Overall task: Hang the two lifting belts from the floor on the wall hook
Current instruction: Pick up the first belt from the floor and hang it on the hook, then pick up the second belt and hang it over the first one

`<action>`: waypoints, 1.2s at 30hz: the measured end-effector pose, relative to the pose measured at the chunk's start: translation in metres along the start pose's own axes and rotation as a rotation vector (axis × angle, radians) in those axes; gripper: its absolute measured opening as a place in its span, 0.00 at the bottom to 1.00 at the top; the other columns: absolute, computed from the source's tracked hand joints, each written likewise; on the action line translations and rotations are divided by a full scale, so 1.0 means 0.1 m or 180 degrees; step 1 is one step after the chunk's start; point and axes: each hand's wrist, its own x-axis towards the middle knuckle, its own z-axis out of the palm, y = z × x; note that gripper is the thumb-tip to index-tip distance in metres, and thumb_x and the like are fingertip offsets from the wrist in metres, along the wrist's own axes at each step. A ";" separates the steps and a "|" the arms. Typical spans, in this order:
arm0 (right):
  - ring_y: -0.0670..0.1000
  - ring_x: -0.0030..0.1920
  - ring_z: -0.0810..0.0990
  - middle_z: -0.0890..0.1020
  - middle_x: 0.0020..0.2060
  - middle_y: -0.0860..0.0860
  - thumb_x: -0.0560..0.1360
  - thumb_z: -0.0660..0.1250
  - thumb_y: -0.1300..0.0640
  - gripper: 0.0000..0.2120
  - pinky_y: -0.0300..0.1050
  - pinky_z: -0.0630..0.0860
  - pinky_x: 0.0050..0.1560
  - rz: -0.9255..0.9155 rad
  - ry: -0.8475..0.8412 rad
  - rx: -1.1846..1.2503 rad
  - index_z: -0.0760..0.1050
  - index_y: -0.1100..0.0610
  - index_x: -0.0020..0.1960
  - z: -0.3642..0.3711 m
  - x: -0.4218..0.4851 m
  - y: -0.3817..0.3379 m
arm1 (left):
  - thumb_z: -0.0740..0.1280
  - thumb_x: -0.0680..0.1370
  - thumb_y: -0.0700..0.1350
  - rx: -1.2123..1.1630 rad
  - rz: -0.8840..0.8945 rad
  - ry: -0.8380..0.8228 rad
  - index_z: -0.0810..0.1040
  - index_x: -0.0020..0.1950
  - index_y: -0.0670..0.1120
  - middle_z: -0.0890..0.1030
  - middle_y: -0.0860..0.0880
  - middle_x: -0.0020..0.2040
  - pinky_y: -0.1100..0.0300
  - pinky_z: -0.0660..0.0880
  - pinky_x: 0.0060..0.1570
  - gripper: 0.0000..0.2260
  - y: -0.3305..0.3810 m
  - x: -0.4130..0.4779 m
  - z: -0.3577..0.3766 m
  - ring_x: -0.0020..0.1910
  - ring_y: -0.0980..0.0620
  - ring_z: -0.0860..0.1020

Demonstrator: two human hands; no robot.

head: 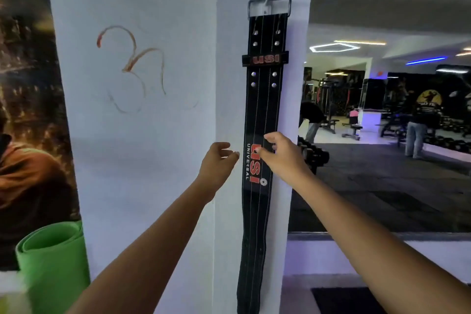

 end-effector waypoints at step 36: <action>0.53 0.45 0.76 0.77 0.45 0.54 0.72 0.69 0.57 0.12 0.42 0.72 0.41 0.2359 -0.4051 0.0113 0.75 0.59 0.54 4.53 -4.98 1.97 | 0.63 0.77 0.41 0.0037 -0.4260 0.1753 0.73 0.62 0.42 0.76 0.46 0.49 0.61 0.69 0.34 0.13 -5.31 -4.79 -1.28 0.42 0.50 0.73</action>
